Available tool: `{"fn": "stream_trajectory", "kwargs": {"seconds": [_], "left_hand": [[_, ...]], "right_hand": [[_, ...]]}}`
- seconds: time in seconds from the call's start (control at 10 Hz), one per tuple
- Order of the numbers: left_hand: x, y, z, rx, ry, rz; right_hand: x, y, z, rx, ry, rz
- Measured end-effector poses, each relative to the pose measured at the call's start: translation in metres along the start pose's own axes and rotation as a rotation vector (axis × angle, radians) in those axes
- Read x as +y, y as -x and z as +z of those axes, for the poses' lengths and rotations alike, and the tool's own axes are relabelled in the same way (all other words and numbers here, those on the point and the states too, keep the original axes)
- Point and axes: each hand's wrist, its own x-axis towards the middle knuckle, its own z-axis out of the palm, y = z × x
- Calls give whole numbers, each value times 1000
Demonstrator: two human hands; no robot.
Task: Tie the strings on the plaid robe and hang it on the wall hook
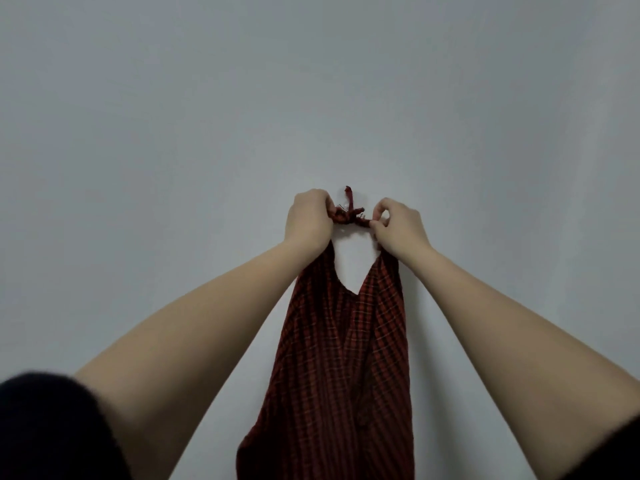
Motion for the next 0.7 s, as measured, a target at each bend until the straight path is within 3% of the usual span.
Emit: {"fn": "stream_trajectory", "kwargs": {"seconds": [0.1, 0.2, 0.3, 0.4, 0.5, 0.6, 0.7], "left_hand": [[-2, 1, 4, 40, 21, -4], [-2, 0, 6, 17, -20, 25], [-6, 8, 5, -77, -107, 57], [-14, 22, 6, -147, -117, 76], [-15, 29, -2, -224, -85, 41], [-15, 29, -21, -312, -114, -20], [-15, 34, -43, -502, -202, -81]], "right_hand": [[3, 0, 8, 60, -28, 21], [6, 0, 7, 9, 45, 3], [0, 5, 4, -178, 193, -51], [-11, 13, 4, -348, 145, -27], [-26, 20, 4, -450, 213, -16], [-53, 28, 6, -531, 472, -38], [-80, 35, 13, -671, 531, 60]]}}
